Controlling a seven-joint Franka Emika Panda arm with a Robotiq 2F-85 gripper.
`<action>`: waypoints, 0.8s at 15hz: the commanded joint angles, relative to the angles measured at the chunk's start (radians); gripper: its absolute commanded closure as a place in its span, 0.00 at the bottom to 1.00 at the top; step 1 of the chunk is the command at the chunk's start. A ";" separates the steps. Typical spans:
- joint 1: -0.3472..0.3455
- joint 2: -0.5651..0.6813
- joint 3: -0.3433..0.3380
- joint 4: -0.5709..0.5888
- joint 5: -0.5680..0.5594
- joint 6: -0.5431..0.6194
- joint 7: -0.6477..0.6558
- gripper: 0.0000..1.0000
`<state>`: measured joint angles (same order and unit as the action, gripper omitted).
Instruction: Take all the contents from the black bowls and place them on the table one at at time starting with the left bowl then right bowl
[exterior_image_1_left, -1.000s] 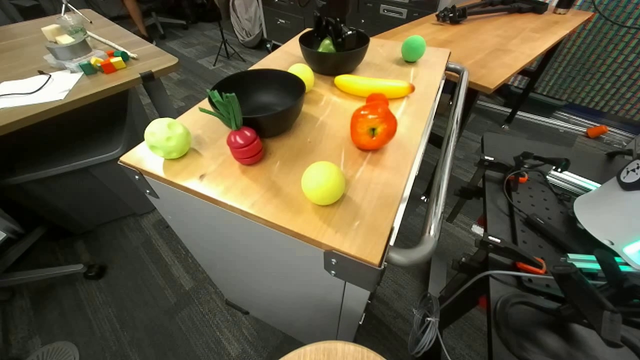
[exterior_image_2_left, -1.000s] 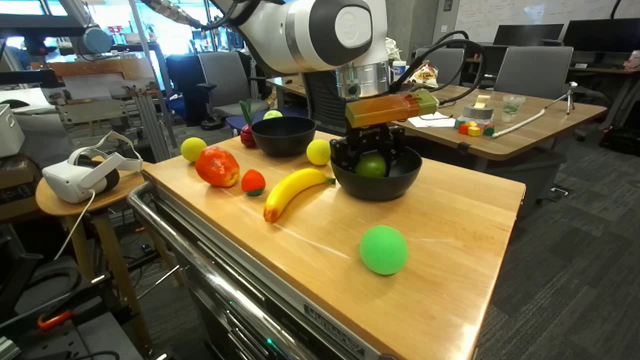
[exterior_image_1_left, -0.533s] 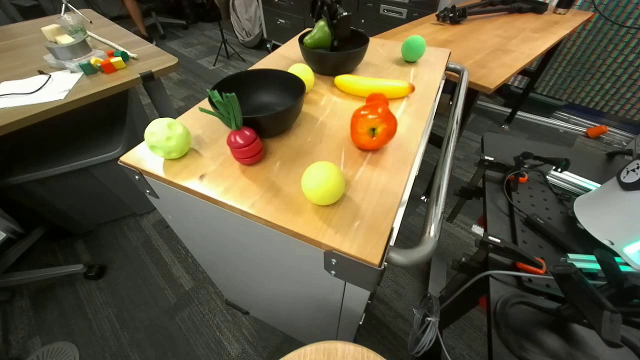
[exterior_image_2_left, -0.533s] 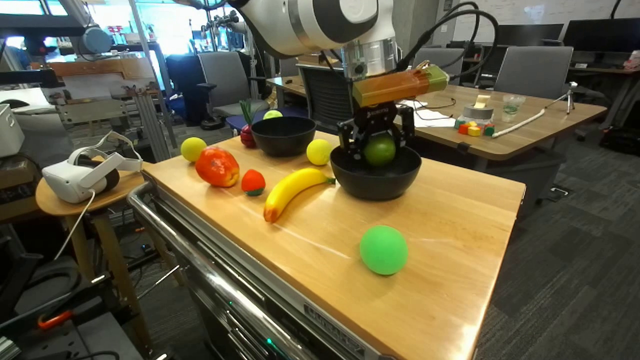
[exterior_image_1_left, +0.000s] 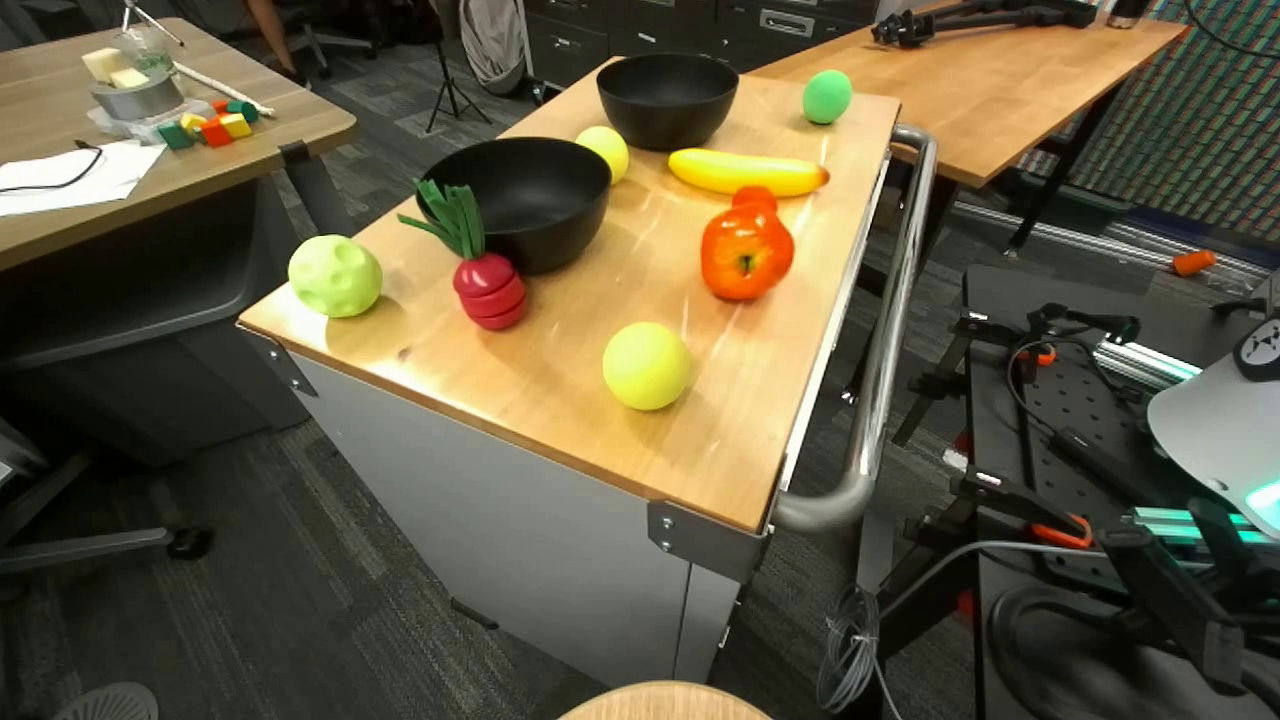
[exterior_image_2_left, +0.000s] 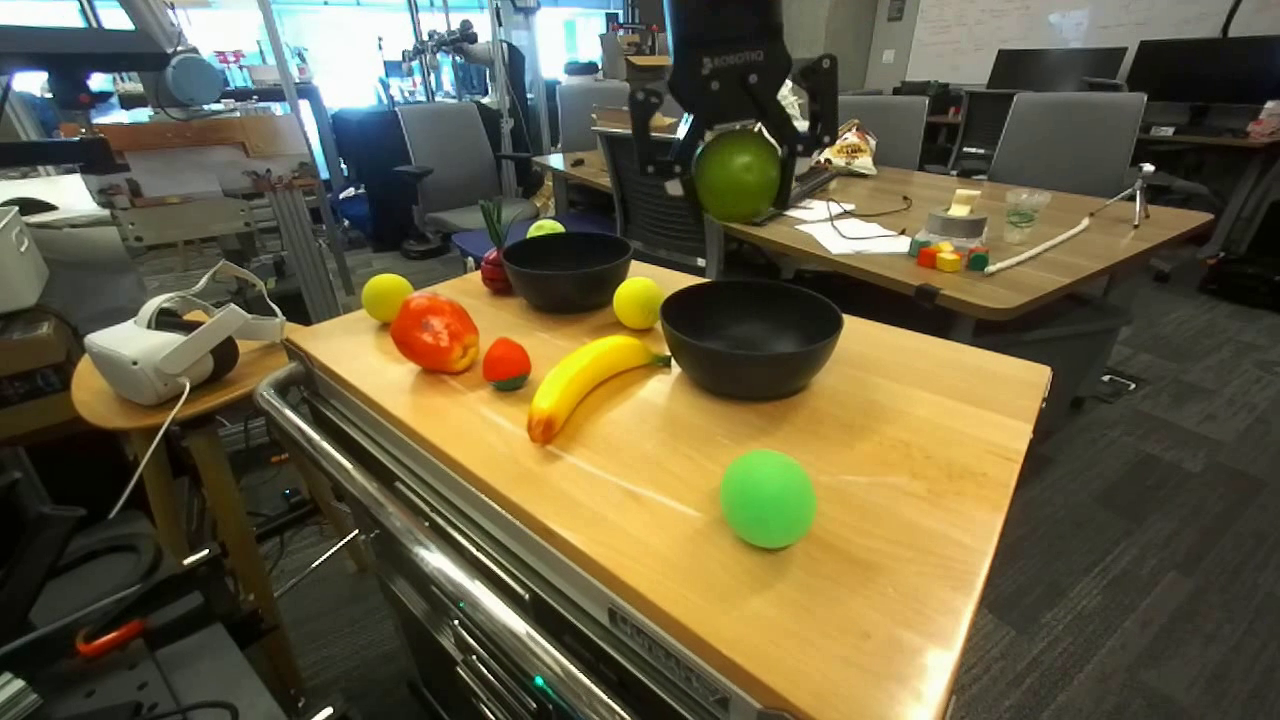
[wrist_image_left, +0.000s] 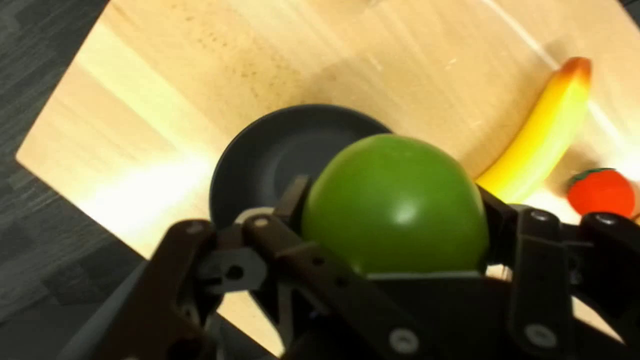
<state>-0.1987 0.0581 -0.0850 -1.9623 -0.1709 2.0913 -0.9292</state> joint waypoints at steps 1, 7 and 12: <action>0.018 -0.193 -0.027 -0.219 0.058 -0.015 0.140 0.58; 0.022 -0.247 -0.059 -0.509 0.095 0.275 0.369 0.58; 0.014 -0.156 -0.057 -0.596 -0.021 0.526 0.487 0.58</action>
<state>-0.1962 -0.1297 -0.1309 -2.5300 -0.1156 2.5064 -0.5128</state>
